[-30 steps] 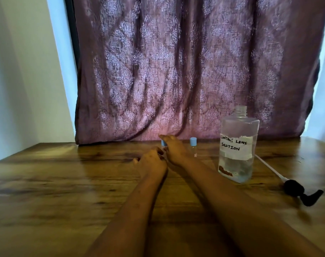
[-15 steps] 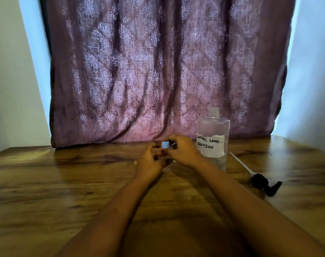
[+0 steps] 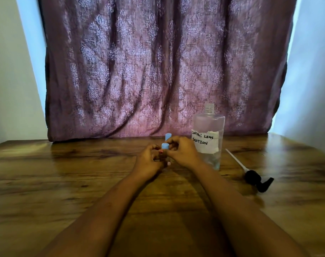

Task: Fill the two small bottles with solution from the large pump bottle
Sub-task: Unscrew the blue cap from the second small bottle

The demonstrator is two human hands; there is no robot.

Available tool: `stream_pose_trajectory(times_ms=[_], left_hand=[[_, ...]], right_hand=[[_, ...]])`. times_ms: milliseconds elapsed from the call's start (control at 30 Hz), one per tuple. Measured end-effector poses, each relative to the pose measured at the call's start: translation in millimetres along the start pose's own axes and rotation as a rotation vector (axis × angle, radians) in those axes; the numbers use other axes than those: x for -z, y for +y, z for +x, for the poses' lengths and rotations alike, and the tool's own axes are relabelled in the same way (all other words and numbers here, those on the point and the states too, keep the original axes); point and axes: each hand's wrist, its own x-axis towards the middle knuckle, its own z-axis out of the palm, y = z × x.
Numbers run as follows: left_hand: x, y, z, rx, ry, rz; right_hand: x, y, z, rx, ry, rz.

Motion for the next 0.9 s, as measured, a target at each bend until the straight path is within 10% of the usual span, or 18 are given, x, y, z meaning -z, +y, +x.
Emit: stream_pose_trajectory(times_ms=[900], left_hand=[[-0.5, 3.7, -2.4, 0.011, -0.100, -0.119]], right_hand=[[2.1, 3.3, -1.0, -0.020, -0.016, 0.024]])
